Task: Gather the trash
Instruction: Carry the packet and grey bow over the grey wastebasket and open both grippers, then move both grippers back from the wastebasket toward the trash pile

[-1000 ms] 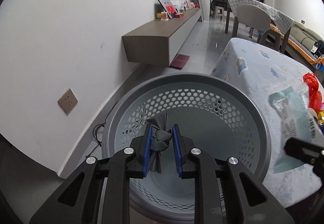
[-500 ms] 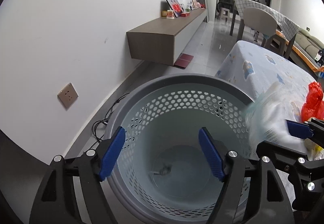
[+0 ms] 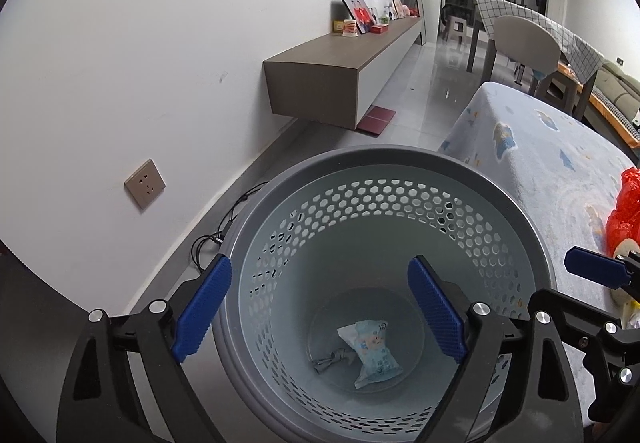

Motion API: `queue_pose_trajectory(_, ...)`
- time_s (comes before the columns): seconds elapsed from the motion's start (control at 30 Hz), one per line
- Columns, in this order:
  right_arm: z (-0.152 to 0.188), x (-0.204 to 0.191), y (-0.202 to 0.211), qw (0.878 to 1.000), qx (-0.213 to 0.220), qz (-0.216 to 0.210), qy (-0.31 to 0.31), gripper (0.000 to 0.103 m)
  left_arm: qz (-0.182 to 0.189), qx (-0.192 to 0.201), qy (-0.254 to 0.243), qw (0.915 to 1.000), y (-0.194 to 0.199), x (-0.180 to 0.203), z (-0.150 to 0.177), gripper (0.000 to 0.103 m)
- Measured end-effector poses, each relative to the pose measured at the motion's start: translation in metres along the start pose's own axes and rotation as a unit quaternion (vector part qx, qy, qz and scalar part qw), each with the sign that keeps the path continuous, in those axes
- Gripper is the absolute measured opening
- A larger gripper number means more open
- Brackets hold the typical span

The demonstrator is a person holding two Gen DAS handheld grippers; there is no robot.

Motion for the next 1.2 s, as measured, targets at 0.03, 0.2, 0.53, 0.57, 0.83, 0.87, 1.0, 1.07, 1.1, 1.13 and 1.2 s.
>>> queue_pose_trajectory(0.03,0.001,0.001,0.001,1.0,0.002,0.002,-0.003,0.067,0.001,0.0,0.0,1.0,0.0,0.001,0.0,0.09)
queue_pose_trajectory(0.2,0.01,0.009,0.008,1.0,0.011,0.011,-0.016,0.067,0.001,0.005,-0.004,1.0,0.002,0.005,-0.001,0.094)
queue_pose_trajectory(0.53,0.027,0.023,0.022,0.998,0.027,0.02,-0.043,0.067,0.005,0.016,-0.013,0.9998,0.009,0.018,-0.001,0.094)
queue_pose_trajectory(0.57,0.028,0.025,0.023,0.998,0.029,0.021,-0.046,0.067,0.007,0.018,-0.015,0.9997,0.01,0.021,0.0,0.094)
queue_pose_trajectory(0.83,0.057,0.051,0.045,0.995,0.035,0.049,-0.083,0.067,0.026,0.021,-0.034,0.9989,0.016,0.046,-0.001,0.095)
queue_pose_trajectory(0.87,0.061,0.055,0.049,0.994,0.036,0.052,-0.087,0.067,0.03,0.023,-0.037,0.9986,0.018,0.05,0.0,0.095)
queue_pose_trajectory(1.0,0.076,0.069,0.067,0.991,0.047,0.067,-0.106,0.067,0.04,0.029,-0.052,0.9974,0.022,0.068,0.001,0.096)
queue_pose_trajectory(1.07,0.083,0.075,0.075,0.989,0.052,0.074,-0.114,0.068,0.045,0.028,-0.058,0.9969,0.023,0.077,0.002,0.096)
queue_pose_trajectory(1.1,0.087,0.079,0.079,0.988,0.054,0.079,-0.118,0.068,0.048,0.027,-0.061,0.9966,0.025,0.081,0.002,0.096)
queue_pose_trajectory(1.13,0.092,0.082,0.083,0.987,0.054,0.085,-0.123,0.068,0.051,0.028,-0.064,0.9963,0.026,0.084,0.002,0.096)
queue_pose_trajectory(1.2,0.099,0.09,0.089,0.985,0.054,0.091,-0.136,0.068,0.057,0.03,-0.068,0.9956,0.029,0.09,0.001,0.096)
Point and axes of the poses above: each gripper's, at about its wrist camera, not at the fingertips, and y roughly against the way its jaws point, x to its right, z to its underside, the point moved 2 cm from there along -y, roughly the way its jaws point, and after that the axes turned 11 degrees about -x, right-handed, at the moved point
